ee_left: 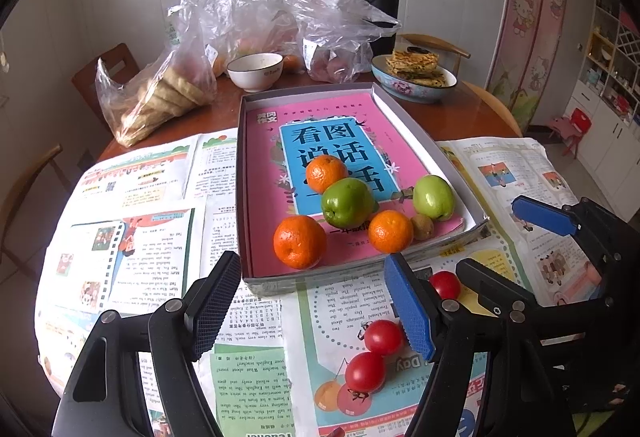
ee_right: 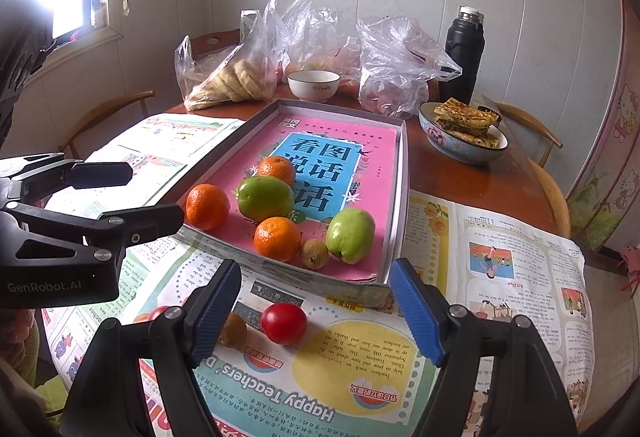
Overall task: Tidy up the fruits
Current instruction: 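Withdraw both open tools from the box toward the red cherry tomatoes, then grasp a red cherry tomato with the left tool while the right tool grasps a brown kiwi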
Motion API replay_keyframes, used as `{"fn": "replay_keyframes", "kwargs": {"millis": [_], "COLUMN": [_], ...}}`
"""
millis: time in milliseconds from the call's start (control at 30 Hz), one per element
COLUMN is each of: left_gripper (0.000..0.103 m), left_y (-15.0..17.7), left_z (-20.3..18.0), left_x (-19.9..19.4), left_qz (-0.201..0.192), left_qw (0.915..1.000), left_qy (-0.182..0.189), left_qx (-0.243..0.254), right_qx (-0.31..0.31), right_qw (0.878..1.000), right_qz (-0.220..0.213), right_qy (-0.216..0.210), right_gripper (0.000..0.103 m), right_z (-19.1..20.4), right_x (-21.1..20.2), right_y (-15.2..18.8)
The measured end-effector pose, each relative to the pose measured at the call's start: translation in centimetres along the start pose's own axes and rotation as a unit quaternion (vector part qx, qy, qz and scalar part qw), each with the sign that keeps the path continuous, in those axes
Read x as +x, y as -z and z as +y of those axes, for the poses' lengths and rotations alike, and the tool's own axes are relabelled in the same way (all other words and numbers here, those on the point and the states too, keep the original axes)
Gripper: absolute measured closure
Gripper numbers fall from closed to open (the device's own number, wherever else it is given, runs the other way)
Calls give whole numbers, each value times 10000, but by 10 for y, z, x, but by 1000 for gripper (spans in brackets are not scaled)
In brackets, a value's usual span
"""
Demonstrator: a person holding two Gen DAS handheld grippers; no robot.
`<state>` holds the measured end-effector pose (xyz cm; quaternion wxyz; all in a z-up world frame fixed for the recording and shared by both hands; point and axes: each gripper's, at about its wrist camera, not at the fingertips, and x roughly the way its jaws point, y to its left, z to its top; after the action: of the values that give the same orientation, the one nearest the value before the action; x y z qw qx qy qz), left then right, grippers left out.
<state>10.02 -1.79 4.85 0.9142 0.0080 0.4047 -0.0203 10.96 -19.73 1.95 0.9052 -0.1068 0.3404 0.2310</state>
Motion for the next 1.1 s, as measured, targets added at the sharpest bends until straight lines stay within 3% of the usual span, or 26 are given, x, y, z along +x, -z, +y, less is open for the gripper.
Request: {"fn": "replay_keyframes", "kwargs": {"millis": [533,1100], "left_gripper": [28,28], "left_y": [14,40], "left_z": [8,17], "left_x": [-10,-3], "left_qz": [58,370], "left_qw": [10000,9993], "left_qy": [-43,34], "left_qx": [24,99], "right_qx": [-68,-78], "right_qw": [10000,9994], "right_qz": [42,338], "right_qy": [-13,-77], "right_gripper": [25,24], "right_z": [7,7], "right_x": [-7,0], "right_y": [9,29]}}
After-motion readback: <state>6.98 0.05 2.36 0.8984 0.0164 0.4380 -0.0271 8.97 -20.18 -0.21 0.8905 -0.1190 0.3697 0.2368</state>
